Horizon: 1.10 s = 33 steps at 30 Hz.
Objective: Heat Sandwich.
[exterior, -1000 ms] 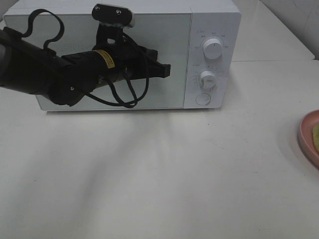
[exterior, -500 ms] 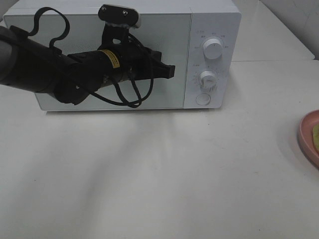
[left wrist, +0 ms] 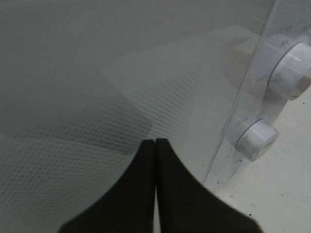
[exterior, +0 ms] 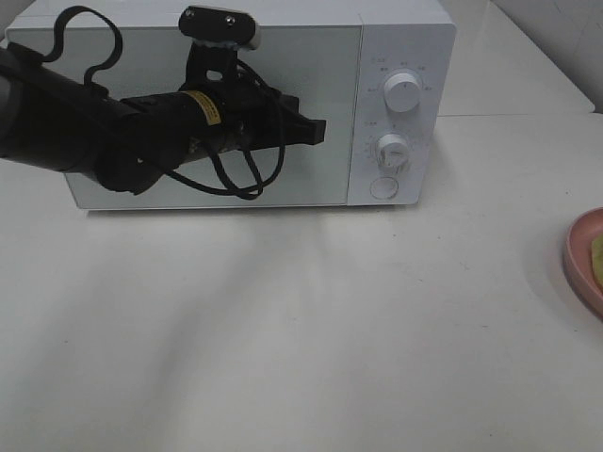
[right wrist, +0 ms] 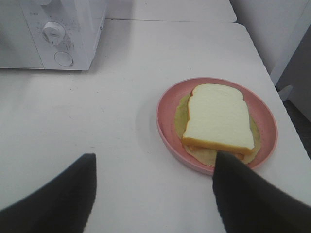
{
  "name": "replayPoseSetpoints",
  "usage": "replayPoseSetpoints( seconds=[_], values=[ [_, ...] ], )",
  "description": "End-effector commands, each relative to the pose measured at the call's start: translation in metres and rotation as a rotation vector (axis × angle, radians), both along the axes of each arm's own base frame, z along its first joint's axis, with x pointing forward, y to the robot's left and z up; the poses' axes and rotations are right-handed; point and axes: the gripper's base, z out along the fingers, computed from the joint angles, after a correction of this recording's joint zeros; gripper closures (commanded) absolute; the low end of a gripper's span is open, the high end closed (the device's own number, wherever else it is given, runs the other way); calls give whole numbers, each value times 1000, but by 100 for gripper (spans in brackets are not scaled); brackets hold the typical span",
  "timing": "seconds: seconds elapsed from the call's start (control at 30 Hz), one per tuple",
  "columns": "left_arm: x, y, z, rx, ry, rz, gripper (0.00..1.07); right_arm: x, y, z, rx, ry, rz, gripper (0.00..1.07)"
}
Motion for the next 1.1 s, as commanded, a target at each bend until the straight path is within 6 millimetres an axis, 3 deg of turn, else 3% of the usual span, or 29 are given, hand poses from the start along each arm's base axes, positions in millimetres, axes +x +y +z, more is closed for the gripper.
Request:
replayPoseSetpoints(
  seconds=[0.03,0.5,0.63,0.67,0.7,0.73,0.77,0.8,0.83,1.1],
  values=[
    [-1,17,11,-60,-6,71,107,-4,0,1,1,-38,-8,41],
    [-54,53,6,-2,75,73,107,-4,0,1,1,-38,-8,41],
    [-67,62,4,55,170,78,105,-4,0,1,1,-38,-8,41],
    [-72,65,2,106,245,76,89,-4,0,1,1,-38,-8,41],
    [-72,65,2,106,245,76,89,-4,0,1,1,-38,-8,41],
    [-75,66,0,130,279,75,74,-4,0,1,1,-38,-8,41],
    [-77,68,0,146,303,75,55,-4,0,1,1,-38,-8,41],
    [-81,70,-1,178,359,76,17,-4,0,1,1,-38,-8,41],
    [-84,72,-1,197,389,77,5,-4,0,1,1,-38,-8,41],
    [-100,82,4,315,522,59,9,-4,0,1,1,-38,-8,41]
  ],
)
